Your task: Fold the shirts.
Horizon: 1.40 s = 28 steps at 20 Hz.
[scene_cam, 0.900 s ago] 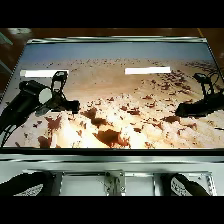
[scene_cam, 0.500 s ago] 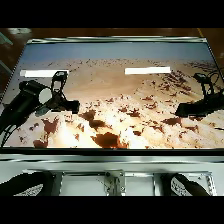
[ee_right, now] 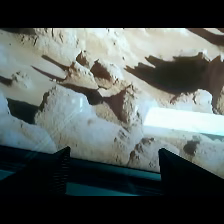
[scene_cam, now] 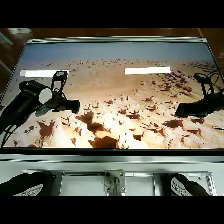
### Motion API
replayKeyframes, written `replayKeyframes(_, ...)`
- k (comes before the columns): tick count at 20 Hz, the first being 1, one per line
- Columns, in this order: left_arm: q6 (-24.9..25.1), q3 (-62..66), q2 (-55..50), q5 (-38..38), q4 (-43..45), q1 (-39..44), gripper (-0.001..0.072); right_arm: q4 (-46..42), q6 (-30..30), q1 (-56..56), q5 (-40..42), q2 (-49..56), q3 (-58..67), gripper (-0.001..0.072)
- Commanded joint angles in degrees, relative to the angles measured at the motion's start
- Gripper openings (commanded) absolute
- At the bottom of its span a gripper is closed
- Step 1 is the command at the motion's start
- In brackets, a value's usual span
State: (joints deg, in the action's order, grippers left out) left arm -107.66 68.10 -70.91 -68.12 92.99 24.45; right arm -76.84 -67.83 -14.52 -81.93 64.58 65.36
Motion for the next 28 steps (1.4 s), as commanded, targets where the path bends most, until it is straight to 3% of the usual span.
replayKeyframes(1,-0.6,0.0,-0.1,4.3,0.0,0.0,0.0704,1.3,-0.1,0.1,1.9,0.0,0.0,0.0672)
replayKeyframes(3,-0.6,0.0,-0.1,5.9,0.0,0.0,0.0704,2.5,-3.1,0.0,3.2,0.0,0.0,0.0672)
replayKeyframes(7,-0.7,0.0,-0.7,12.1,-0.1,0.2,0.0703,5.1,-3.6,0.1,2.8,0.0,0.0,0.0672)
replayKeyframes(10,3.4,0.3,-1.4,11.6,4.1,-1.5,0.0705,7.7,-3.5,0.1,2.8,0.0,0.0,0.0672)
replayKeyframes(15,2.8,8.8,-7.3,7.6,7.5,-23.3,0.0706,7.6,-3.9,0.1,4.1,0.0,0.0,0.0671)
replayKeyframes(19,0.4,11.6,-15.3,7.4,-0.5,-38.2,0.0707,6.8,-3.9,0.0,4.8,0.0,0.0,0.0670)
replayKeyframes(21,0.4,11.7,-19.0,7.7,-5.5,-42.0,0.0708,6.9,-4.6,0.1,4.7,0.0,0.0,0.0670)
replayKeyframes(28,0.4,11.8,-27.4,15.9,-6.1,-43.7,0.0708,6.9,-10.8,0.1,5.2,0.0,0.0,0.0670)
